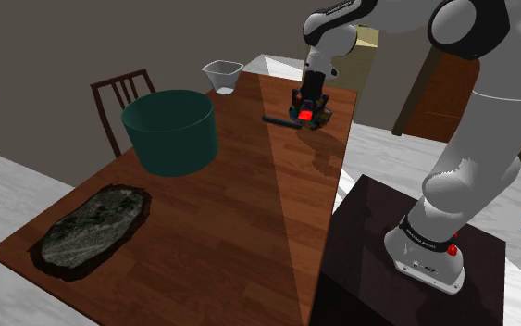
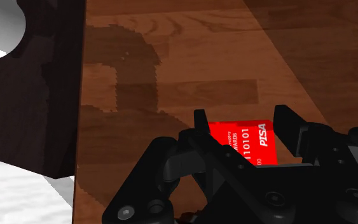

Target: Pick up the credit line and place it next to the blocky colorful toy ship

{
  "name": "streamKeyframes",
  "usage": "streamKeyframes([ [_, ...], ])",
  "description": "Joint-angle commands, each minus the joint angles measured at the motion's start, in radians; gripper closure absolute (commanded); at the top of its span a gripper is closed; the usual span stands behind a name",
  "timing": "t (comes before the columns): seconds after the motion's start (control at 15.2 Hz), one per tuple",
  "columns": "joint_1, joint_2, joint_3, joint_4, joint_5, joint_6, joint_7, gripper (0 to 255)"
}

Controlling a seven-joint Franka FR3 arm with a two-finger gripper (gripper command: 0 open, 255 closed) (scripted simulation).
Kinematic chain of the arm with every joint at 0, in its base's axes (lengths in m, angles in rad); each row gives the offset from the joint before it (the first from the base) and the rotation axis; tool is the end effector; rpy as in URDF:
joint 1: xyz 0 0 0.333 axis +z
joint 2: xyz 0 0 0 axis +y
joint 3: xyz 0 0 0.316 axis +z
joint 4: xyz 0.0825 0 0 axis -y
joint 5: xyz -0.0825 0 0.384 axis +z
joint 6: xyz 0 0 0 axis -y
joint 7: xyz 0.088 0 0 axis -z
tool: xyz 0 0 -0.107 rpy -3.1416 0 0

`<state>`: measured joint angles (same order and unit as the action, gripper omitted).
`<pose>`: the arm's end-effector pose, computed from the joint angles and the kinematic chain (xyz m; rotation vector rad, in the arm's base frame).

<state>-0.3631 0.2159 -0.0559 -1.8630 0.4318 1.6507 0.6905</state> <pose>0.5326 -0.1901 0.3830 -2.2154 1.5823 0.6600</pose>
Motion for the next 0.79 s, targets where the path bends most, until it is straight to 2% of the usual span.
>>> streamKeyframes([
  [0.0, -0.001, 0.009, -0.001, -0.014, 0.001, 0.021, -0.011, 255],
  [0.73, 0.003, 0.078, 0.003, -0.071, 0.016, 0.137, -0.06, 255],
])
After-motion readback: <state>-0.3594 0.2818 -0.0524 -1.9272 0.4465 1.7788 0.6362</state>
